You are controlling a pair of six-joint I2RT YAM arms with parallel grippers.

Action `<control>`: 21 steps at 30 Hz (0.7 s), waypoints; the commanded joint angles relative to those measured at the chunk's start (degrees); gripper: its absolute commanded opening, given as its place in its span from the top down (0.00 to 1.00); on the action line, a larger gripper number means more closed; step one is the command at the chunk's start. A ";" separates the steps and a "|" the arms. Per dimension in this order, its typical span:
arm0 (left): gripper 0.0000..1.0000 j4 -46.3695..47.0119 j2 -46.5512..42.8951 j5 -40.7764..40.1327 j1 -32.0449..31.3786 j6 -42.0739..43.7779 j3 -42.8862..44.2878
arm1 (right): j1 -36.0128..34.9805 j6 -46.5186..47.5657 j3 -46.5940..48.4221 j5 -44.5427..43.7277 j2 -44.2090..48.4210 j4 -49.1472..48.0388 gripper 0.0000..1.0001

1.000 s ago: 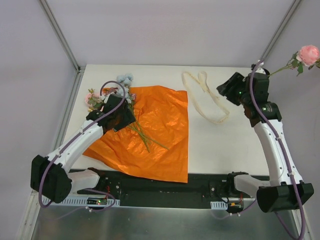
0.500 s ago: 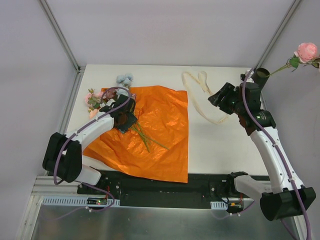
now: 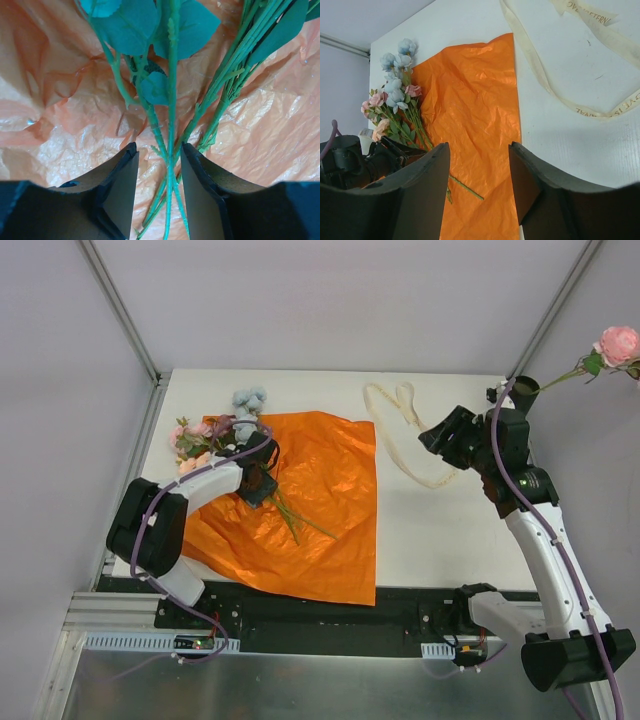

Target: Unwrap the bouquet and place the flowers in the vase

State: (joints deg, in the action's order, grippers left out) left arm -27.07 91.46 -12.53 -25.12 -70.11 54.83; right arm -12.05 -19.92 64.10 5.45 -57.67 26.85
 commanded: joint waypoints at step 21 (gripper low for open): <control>1.00 1.50 -1.63 -1.87 0.08 2.17 2.30 | -0.25 0.94 2.53 0.96 2.56 1.01 0.44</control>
State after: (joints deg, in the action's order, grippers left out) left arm -24.62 93.34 -12.51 -25.12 -69.04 55.57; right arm -12.05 -19.84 64.29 5.91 -57.34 27.64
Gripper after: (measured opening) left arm 0.030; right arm 0.563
